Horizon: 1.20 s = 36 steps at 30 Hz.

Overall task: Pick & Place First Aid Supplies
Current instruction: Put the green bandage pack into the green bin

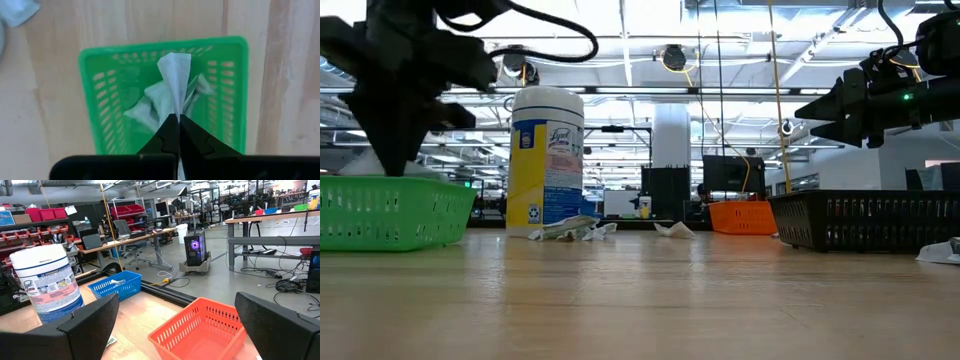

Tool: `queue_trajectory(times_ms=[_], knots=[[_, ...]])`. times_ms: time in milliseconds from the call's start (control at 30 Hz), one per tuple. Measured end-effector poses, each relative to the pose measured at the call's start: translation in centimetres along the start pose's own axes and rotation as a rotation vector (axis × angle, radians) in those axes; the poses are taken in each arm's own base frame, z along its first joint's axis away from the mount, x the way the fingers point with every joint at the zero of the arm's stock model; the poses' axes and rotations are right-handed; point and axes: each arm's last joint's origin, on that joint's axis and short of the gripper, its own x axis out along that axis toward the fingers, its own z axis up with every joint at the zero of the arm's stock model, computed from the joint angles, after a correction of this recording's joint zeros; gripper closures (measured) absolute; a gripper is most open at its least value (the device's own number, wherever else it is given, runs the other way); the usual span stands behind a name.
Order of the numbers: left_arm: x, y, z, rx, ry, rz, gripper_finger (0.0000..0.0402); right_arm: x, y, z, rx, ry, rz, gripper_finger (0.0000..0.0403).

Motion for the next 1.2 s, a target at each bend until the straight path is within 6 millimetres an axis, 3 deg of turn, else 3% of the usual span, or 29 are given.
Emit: queue_trajectory(times_ms=[367, 500, 700, 833, 1000, 1200], knots=[[1.9, 0.0, -1.1, -0.027, 0.005, 0.059, 0.0388, 0.0, 0.0, 0.0, 0.0, 0.0, 0.001, 0.0009], [1.9, -0.1, -1.1, -0.022, 0.012, 0.034, 0.0342, 0.0, 0.0, 0.0, 0.0, 0.0, 0.0, 0.0009], [1.9, -0.2, -1.2, -0.038, 0.036, -0.019, 0.0226, 0.0, 0.0, 0.0, 0.0, 0.0, 0.0, 0.0009], [0.7, -0.1, -0.7, -0.053, 0.04, -0.009, 0.0164, 0.0, 0.0, 0.0, 0.0, 0.0, 0.0, 0.0009], [-1.2, -0.4, 0.6, 0.055, 0.011, 0.006, 0.0122, 0.0, 0.0, 0.0, 0.0, 0.0, 0.0, 0.0009], [-2.1, -1.0, 3.9, 0.136, -0.013, -0.004, 0.0102, 0.0, 0.0, 0.0, 0.0, 0.0, 0.0, 0.0009]])
